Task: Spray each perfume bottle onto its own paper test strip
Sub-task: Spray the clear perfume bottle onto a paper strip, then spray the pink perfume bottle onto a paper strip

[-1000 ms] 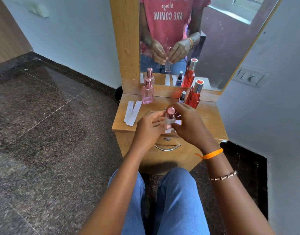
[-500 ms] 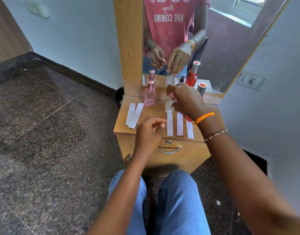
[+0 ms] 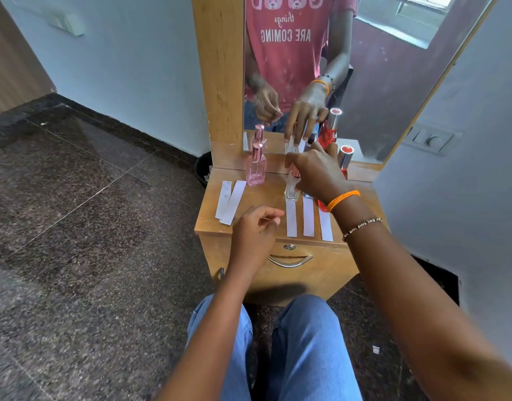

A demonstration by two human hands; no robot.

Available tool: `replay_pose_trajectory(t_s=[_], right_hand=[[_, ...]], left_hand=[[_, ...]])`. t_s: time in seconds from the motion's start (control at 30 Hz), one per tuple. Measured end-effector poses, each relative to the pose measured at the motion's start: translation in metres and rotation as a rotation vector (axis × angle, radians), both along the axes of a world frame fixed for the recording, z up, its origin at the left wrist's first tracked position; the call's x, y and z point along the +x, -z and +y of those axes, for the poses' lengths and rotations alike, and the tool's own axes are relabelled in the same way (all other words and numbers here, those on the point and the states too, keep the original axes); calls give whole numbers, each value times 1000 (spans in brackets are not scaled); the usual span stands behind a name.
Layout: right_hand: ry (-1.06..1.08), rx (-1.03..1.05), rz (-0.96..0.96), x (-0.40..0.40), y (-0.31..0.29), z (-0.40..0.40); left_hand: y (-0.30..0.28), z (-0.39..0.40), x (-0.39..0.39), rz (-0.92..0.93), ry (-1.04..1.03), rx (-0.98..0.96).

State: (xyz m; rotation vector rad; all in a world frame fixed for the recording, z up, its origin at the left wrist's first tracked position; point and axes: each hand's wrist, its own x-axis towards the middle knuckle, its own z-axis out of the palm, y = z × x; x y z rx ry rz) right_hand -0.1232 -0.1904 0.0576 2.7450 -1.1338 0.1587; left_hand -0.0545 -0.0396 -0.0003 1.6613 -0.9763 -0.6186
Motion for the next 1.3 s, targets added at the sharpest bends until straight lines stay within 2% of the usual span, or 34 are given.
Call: replay_pose_trajectory(t_s=[0.2, 0.37, 0.47, 0.53, 0.67, 0.8, 0.9, 1.03, 1.3], right_hand=[[3, 47, 12, -5, -8, 6], [-98, -2, -200, -5, -18, 17], [-196, 47, -274, 2, -21, 24], [-254, 158, -338, 13, -13, 32], [-205, 362, -380, 39, 27, 51], [-141, 393, -344, 58, 57, 56], [-118, 363, -333, 65, 66, 56], [-83, 348, -306, 73, 75, 57], [-98, 535, -870, 75, 91, 63]], left_hand=[[0, 1, 0, -5, 9, -1], [2, 6, 8, -25, -19, -16], [9, 9, 15, -124, -88, 11], [14, 11, 19, -282, -173, 63], [20, 18, 23, -537, -300, 131], [32, 17, 31, -610, -267, 216], [41, 17, 34, -588, -170, 325], [46, 19, 34, -617, -158, 323], [48, 20, 34, -618, -168, 286]])
